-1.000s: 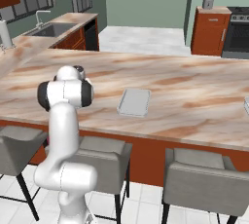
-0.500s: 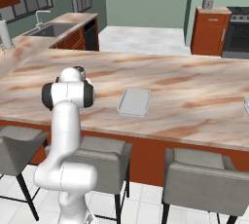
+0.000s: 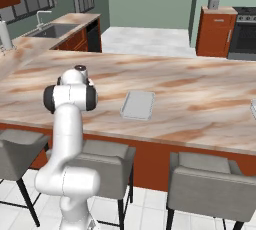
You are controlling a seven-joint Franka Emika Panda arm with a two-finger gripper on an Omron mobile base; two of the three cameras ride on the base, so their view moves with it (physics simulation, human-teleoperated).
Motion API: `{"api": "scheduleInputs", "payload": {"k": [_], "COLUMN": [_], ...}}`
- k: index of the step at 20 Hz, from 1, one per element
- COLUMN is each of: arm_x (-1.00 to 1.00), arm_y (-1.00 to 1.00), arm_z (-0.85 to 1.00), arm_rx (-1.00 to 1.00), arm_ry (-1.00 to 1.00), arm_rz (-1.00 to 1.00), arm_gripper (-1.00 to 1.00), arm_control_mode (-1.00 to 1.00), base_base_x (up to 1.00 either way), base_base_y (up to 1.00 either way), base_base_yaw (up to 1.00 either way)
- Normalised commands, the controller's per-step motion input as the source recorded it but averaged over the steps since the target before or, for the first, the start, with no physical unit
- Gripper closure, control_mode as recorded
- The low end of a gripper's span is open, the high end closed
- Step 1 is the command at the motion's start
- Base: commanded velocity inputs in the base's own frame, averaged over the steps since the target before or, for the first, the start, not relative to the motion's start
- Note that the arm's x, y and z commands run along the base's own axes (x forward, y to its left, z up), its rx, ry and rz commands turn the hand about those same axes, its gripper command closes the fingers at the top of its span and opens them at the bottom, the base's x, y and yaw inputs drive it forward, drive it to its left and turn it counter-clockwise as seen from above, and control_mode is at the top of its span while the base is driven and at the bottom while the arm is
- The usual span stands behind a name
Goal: Place one cooked food and one vegetable from the large plate to each tupperware container.
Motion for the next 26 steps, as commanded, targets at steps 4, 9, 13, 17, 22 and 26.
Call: {"api": "scheduleInputs", "payload": {"k": [4, 9, 13, 17, 22, 26], "arm_x": [-0.43, -0.51, -0.61, -0.50, -0.35, -0.01], "arm_y": [-0.16, -0.52, -0.79, -0.74, -0.88, -0.86], "arm_z": [0.48, 0.40, 0.39, 0.67, 0.22, 0.27], "arm_rx": [0.00, 0.00, 0.00, 0.00, 0.00, 0.00], "arm_ry": [0.09, 0.06, 0.00, 0.00, 0.00, 0.07], "arm_rz": [0.00, -0.04, -0.11, -0.27, -0.45, -0.40], "arm_gripper": [1.00, 1.00, 1.00, 1.00, 1.00, 1.00], "arm_control_mode": [-1.00, -1.00, -1.00, -1.00, -1.00, -1.00], "base_base_x": [0.00, 0.00, 0.00, 0.00, 0.00, 0.00], "base_base_y": [0.00, 0.00, 0.00, 0.00, 0.00, 0.00], "base_base_yaw": [0.00, 0.00, 0.00, 0.00, 0.00, 0.00]}}
